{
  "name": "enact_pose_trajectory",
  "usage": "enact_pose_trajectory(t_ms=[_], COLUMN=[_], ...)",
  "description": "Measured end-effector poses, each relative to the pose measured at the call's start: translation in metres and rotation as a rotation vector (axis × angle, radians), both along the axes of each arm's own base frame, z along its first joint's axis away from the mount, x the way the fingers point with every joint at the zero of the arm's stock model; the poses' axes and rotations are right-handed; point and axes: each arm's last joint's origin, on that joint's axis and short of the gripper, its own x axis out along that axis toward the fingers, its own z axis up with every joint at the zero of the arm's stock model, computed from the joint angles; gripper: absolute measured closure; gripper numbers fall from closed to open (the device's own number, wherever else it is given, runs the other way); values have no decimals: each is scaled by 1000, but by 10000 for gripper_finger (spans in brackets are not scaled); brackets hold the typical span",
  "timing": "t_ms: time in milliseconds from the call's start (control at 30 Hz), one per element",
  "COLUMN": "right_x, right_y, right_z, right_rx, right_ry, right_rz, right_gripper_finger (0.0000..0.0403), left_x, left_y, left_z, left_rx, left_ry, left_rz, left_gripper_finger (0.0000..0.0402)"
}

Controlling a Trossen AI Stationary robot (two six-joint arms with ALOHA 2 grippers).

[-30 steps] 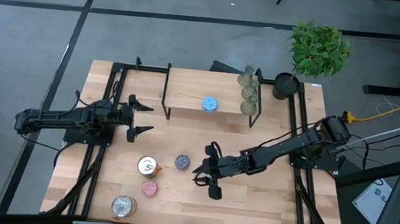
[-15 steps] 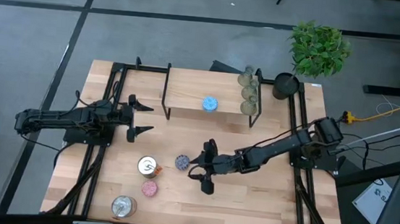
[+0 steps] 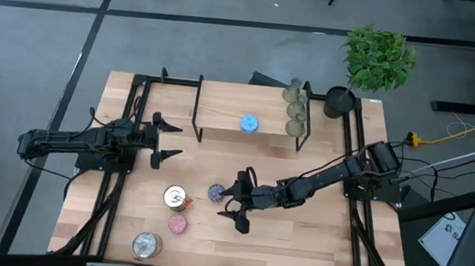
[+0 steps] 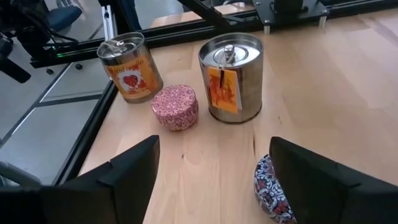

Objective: Pick & Place candle stick holders
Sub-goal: Put the patterned red scented candle on the shelf aligned with the patterned blue scented candle

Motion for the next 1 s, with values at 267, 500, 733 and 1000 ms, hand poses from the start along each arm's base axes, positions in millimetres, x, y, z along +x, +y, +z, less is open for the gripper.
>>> enact_pose_trajectory(t_ms=[267,500,733,1000], right_x=[2,2,2,0], right_y=[2,4,3,-1], right_z=[-14,-21,-21,-24], right_rx=[47,42,-22,-104], right_ry=[45,64,55,71], right_rz=[-26,-22,-18,-114], right_gripper_finger=[86,82,82,82], left_x=[0,0,0,0], left_y=[0,0,0,0], left_z=[0,0,0,0], left_rx=[0,0,0,0], left_ry=[1,0,0,0], left_rz=[0,0,0,0], left_gripper_finger=[38,38,38,38])
